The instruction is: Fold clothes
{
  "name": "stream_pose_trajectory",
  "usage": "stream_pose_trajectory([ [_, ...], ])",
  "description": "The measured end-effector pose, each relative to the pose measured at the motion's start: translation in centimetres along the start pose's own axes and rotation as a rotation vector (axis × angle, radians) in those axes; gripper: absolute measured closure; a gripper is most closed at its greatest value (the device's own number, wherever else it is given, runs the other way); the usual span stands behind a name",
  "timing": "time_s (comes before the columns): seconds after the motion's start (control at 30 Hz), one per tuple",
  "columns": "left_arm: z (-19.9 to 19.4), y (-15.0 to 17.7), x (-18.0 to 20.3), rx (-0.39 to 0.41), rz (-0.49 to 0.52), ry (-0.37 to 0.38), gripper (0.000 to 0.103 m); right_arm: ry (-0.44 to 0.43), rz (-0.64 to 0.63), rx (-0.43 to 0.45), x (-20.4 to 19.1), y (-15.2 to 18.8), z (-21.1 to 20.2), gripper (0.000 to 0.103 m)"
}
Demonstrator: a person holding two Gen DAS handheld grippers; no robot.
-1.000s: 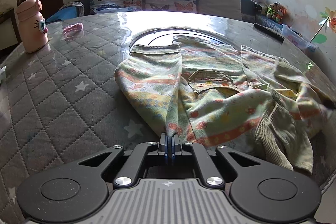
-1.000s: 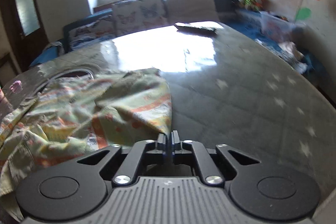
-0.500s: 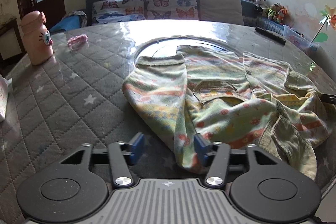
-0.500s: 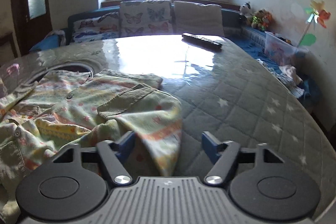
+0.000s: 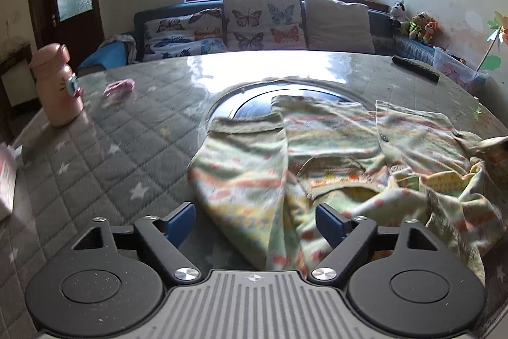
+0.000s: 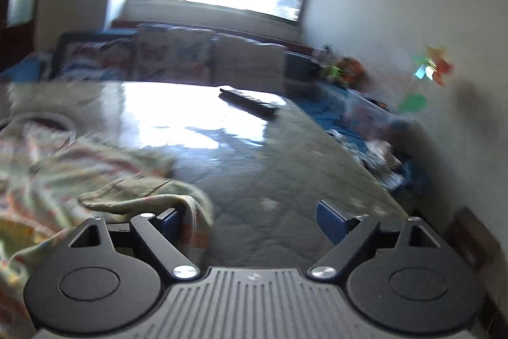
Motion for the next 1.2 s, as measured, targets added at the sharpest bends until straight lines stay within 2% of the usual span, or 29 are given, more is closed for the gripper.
stream_pose_trajectory([
  [0.13,0.8,-0.4,0.8,0.0,0.027,0.001,0.013,0.012,0.203,-0.071,4.3,2.8,0.0,0.014],
  [0.23,1.3,-0.4,1.2,-0.007,0.036,0.003,0.011,-0.002,0.269,-0.127,5.3,5.1,0.0,0.014],
  [0.33,1.7,-0.3,1.4,-0.02,0.043,0.001,0.01,-0.012,0.19,-0.135,4.1,5.9,-0.2,0.014],
  [0.83,1.8,-0.3,1.1,-0.025,0.044,-0.036,0.007,-0.009,0.199,0.034,4.8,0.8,0.4,0.009],
  [0.9,1.9,-0.4,1.0,-0.025,0.045,-0.039,0.007,0.039,0.254,0.006,6.9,1.5,0.6,0.009],
  [1.0,2.0,-0.6,1.2,-0.024,0.049,-0.038,0.007,0.093,0.268,-0.043,8.2,2.9,0.8,0.008],
  [1.2,2.5,-1.3,2.0,-0.01,0.086,-0.038,0.007,0.046,0.22,-0.056,6.7,3.5,1.0,0.007],
])
Point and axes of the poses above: each gripper's, at about its wrist camera, not at the fingertips, and z roughly the way its jaws point, x to its right, y to its underside, the point moved 8 cm from there along z, roughly the way its jaws point, and after that the axes turned 11 degrees about -z, right-handed, at the moved point
